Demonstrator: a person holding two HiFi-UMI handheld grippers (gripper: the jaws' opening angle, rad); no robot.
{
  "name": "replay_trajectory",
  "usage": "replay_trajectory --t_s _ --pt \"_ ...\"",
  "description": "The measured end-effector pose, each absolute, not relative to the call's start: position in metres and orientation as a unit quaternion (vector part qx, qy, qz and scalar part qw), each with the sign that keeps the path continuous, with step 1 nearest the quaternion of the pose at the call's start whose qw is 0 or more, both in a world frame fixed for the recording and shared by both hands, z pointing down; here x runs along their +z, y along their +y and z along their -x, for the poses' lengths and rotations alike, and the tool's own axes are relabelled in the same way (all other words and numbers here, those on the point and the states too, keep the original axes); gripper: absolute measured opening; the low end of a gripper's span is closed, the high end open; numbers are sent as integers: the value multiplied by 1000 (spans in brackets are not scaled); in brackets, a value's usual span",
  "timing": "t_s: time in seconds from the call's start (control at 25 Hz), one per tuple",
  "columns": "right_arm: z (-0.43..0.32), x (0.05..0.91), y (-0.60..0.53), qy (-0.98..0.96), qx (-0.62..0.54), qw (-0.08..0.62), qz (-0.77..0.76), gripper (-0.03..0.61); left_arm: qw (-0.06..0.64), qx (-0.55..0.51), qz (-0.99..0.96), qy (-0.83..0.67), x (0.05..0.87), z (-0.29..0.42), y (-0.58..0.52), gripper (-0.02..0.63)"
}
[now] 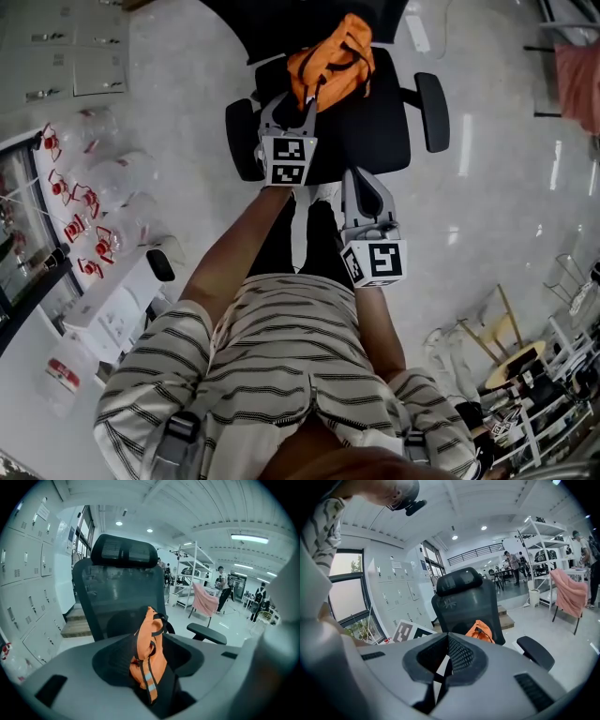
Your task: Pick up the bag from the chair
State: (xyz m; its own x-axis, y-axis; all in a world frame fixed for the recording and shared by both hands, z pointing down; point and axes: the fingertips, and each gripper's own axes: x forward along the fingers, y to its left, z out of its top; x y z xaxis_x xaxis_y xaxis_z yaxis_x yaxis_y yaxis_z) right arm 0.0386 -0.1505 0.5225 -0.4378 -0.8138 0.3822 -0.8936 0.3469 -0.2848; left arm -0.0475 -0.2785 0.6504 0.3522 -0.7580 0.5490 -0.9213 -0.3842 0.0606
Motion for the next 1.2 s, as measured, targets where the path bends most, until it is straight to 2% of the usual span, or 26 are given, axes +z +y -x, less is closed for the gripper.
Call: replay_trajectory --t_s 0.28,1.2 --pt "-47 530 -153 -808 238 88 -532 18 169 243 -805 -515 675 41 -293 207" --pt "-52 542 -155 -804 240 103 -534 18 114 351 -794 -484 736 37 -323 238"
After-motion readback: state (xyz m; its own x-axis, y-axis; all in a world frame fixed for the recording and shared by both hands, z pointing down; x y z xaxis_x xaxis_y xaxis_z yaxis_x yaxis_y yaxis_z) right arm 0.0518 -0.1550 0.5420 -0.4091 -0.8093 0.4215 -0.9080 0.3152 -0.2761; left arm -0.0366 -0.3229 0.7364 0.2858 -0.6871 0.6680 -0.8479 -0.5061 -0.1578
